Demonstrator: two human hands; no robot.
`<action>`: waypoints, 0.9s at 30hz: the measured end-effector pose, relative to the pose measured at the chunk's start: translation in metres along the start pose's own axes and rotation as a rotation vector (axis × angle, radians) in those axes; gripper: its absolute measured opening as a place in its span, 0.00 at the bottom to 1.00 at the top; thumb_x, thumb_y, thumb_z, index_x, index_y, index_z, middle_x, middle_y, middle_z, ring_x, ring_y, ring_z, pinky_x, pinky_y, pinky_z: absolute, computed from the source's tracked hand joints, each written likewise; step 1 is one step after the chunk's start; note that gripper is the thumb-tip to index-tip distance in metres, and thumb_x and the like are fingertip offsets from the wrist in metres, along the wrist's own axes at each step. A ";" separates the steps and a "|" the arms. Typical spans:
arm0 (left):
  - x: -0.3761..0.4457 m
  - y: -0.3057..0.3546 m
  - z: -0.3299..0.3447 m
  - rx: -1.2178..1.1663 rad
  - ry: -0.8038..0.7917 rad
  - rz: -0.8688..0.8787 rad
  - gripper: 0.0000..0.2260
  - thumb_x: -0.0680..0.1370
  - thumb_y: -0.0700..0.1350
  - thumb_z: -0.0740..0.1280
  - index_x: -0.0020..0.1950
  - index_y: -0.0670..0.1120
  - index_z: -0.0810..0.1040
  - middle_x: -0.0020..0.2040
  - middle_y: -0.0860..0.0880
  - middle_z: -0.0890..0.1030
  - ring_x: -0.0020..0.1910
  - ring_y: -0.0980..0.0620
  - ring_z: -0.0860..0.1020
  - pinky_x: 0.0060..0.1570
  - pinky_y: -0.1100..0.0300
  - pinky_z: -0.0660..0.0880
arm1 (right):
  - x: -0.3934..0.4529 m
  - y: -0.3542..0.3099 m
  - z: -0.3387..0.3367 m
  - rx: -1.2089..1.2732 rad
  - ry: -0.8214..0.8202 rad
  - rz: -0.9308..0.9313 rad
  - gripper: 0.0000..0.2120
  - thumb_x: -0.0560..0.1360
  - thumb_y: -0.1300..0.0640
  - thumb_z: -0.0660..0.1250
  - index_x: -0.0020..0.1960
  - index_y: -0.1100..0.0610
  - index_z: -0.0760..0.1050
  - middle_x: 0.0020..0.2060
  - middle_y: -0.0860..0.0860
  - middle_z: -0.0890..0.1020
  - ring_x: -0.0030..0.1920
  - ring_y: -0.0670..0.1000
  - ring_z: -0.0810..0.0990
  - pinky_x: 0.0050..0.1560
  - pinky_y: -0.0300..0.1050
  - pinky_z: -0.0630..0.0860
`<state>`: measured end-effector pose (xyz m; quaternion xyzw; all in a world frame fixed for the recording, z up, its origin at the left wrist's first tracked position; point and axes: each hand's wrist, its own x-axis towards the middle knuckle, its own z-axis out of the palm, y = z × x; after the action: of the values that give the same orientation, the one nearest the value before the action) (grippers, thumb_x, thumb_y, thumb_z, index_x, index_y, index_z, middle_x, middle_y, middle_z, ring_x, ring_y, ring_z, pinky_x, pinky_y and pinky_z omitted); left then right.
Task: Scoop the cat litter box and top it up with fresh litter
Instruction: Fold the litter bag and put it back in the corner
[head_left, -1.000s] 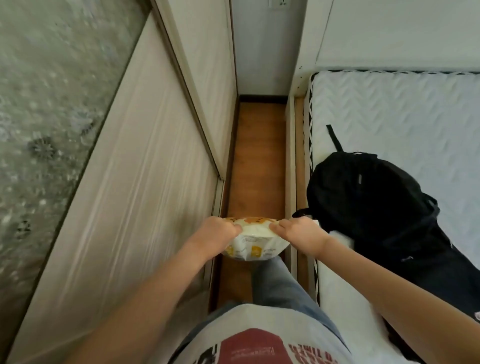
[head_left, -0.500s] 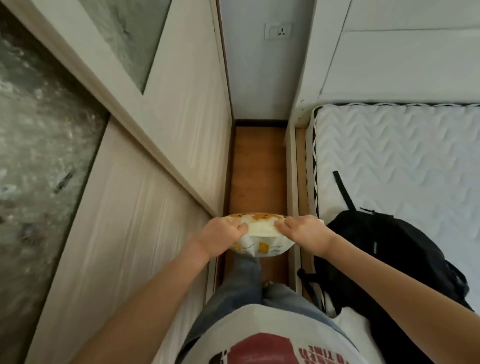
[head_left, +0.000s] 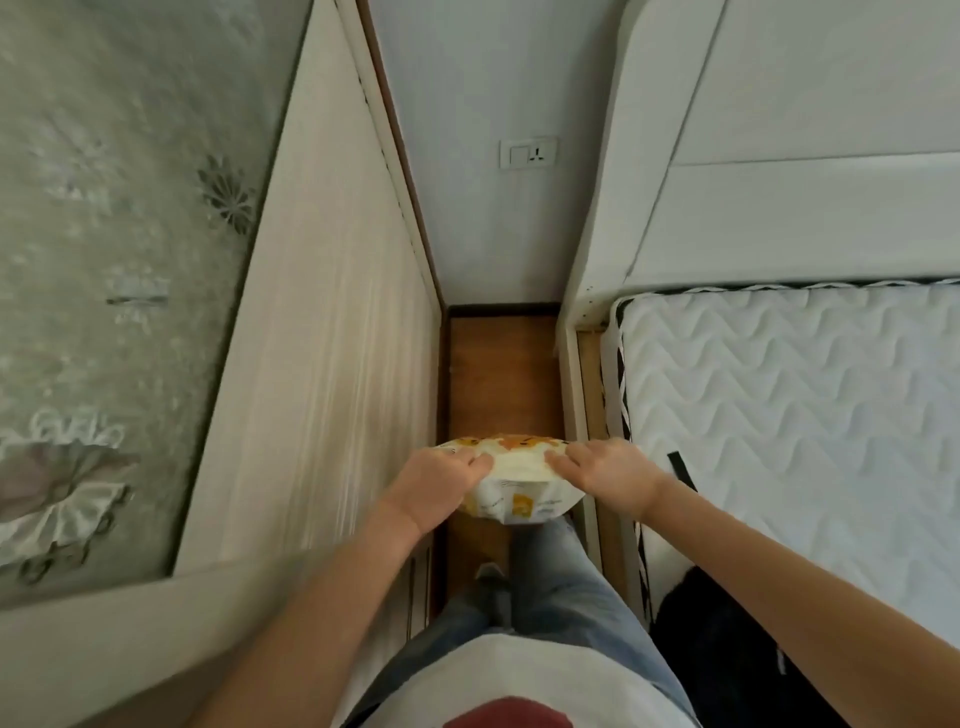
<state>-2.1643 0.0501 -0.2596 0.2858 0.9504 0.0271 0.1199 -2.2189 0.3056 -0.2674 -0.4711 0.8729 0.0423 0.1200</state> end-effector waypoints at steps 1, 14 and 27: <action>0.013 -0.009 -0.005 0.008 -0.013 0.001 0.22 0.60 0.44 0.83 0.51 0.43 0.84 0.42 0.46 0.85 0.35 0.49 0.84 0.29 0.59 0.81 | 0.011 0.013 -0.002 -0.010 -0.015 -0.010 0.33 0.54 0.55 0.83 0.56 0.59 0.77 0.36 0.54 0.81 0.28 0.51 0.79 0.23 0.42 0.76; 0.186 -0.151 -0.010 0.053 -0.161 -0.051 0.23 0.52 0.40 0.83 0.45 0.47 0.85 0.33 0.50 0.82 0.26 0.52 0.80 0.20 0.63 0.72 | 0.171 0.186 -0.014 -0.012 -0.190 -0.089 0.28 0.69 0.60 0.72 0.68 0.61 0.70 0.49 0.59 0.80 0.44 0.58 0.82 0.39 0.47 0.77; 0.348 -0.313 0.110 0.003 -0.296 -0.011 0.18 0.81 0.39 0.57 0.71 0.45 0.66 0.62 0.43 0.76 0.58 0.44 0.78 0.53 0.52 0.75 | 0.352 0.316 0.112 -0.069 -0.382 -0.081 0.27 0.81 0.60 0.57 0.77 0.58 0.51 0.69 0.61 0.68 0.63 0.62 0.72 0.61 0.57 0.72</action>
<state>-2.5863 -0.0218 -0.4778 0.2814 0.9239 -0.0173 0.2586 -2.6485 0.2149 -0.4758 -0.4929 0.8127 0.1559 0.2686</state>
